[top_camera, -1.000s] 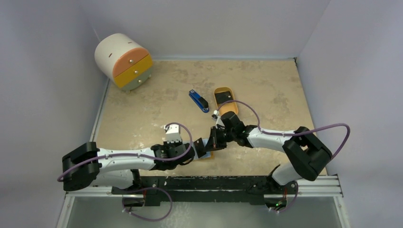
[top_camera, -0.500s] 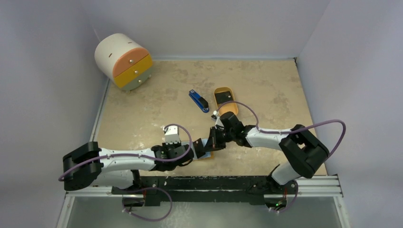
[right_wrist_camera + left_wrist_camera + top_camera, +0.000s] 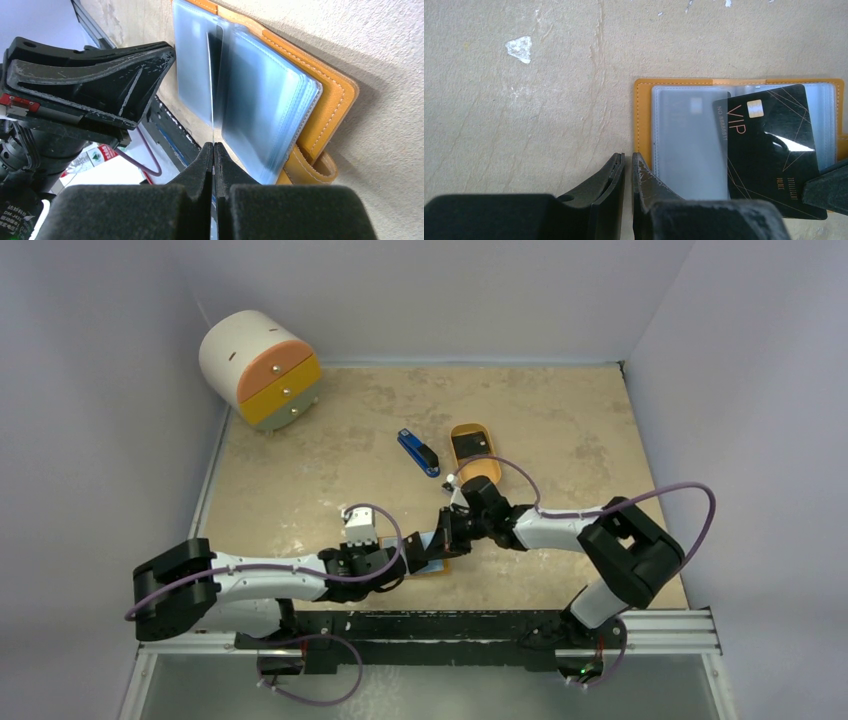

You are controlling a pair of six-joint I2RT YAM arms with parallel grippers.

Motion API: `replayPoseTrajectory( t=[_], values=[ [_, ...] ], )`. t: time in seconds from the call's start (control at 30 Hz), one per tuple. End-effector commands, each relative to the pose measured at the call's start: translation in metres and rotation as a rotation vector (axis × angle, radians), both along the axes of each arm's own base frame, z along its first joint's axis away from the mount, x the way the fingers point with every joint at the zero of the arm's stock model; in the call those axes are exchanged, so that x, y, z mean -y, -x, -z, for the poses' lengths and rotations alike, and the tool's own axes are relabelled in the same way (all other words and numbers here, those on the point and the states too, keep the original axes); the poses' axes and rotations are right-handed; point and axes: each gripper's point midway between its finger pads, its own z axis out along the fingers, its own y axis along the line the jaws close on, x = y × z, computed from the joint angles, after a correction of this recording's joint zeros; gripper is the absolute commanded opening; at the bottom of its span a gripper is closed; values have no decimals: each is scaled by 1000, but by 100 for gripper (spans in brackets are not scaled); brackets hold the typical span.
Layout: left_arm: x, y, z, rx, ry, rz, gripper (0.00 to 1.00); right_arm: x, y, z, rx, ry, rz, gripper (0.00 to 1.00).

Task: Put the credit cards into the card holder
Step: Insert the credit card into the card holder.

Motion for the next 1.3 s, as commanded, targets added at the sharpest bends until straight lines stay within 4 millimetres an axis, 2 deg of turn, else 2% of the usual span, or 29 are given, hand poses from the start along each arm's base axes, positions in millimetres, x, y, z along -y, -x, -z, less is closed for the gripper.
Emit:
replayPoseTrajectory(
  t=[0.0, 0.3, 0.57, 0.97, 1.0, 1.13, 1.27],
  values=[
    [5, -2, 1, 7, 36, -15, 11, -6, -4, -5, 11, -40, 22, 0],
    [6, 0, 4, -2, 47, -9, 10, -9, -9, 8, -22, -38, 69, 0],
    [10, 1, 8, -13, 68, -9, 10, -13, -1, 18, -61, -50, 73, 0],
    [12, 1, 9, -15, 80, -11, 10, -24, 7, 12, -45, -59, 11, 0],
    [12, 1, 9, -15, 82, -11, 10, -25, 7, 10, -41, -59, 6, 3],
    [12, 2, 9, -16, 86, -12, 10, -24, 5, 4, -15, -58, 12, 29],
    [12, 2, 9, -14, 92, -14, 10, -22, 3, 3, 3, -45, 14, 36]
  ],
)
